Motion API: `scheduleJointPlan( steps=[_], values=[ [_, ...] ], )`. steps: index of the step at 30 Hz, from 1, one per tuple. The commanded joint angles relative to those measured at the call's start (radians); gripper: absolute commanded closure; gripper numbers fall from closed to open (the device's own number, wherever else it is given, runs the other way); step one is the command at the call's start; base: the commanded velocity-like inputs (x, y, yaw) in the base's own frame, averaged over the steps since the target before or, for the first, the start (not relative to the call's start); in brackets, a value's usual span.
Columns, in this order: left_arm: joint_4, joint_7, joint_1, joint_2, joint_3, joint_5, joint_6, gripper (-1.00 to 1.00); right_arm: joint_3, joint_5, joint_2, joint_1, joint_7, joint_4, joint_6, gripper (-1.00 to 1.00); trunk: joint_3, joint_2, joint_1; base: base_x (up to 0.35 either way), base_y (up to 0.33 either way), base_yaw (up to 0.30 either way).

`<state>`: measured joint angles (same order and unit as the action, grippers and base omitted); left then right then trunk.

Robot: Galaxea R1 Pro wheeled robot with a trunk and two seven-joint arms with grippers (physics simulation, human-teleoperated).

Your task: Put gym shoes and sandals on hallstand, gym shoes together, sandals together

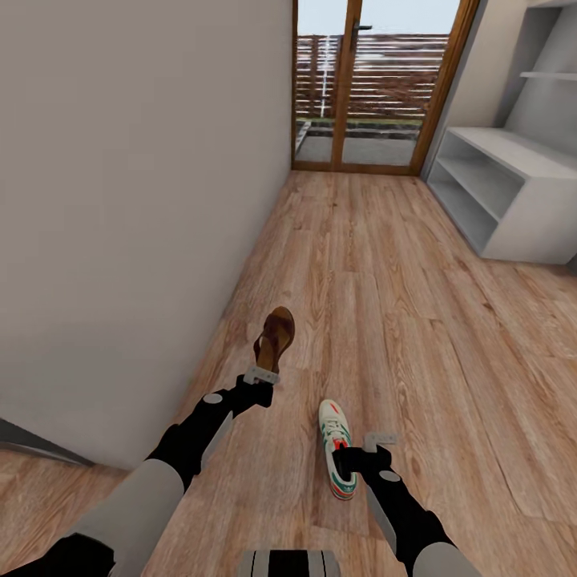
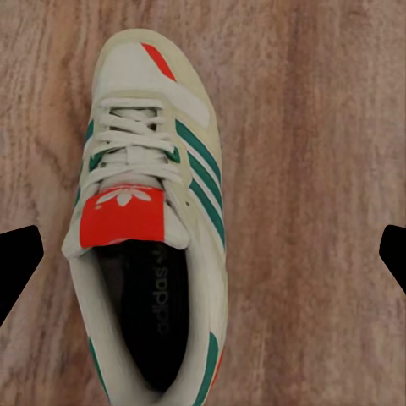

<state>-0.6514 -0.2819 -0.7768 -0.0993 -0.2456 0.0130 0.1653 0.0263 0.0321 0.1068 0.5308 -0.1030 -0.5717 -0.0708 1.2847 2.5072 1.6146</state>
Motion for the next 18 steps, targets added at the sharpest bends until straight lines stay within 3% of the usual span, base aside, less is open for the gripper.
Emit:
scheduleJointPlan(
  steps=[1, 10, 18],
  values=[
    [-0.002, -0.005, 0.000, 0.000, 0.000, -0.002, 0.006, 1.00, 0.003, 0.003, 0.001, 0.000, -0.001, -0.002, -0.006, -1.00, 0.001, 0.000, 0.000, 0.000, 0.000, 0.018],
    [-0.002, -0.006, 0.001, 0.000, 0.001, -0.002, 0.006, 1.00, 0.003, 0.003, 0.001, 0.000, -0.001, -0.002, -0.006, -1.00, 0.005, 0.001, 0.000, 0.000, 0.000, 0.025],
    [-0.002, -0.006, 0.001, 0.000, 0.001, -0.001, 0.006, 1.00, 0.003, 0.003, 0.001, 0.000, -0.001, -0.002, -0.007, -1.00, 0.032, 0.002, 0.003, 0.000, 0.000, 0.237]
  ],
)
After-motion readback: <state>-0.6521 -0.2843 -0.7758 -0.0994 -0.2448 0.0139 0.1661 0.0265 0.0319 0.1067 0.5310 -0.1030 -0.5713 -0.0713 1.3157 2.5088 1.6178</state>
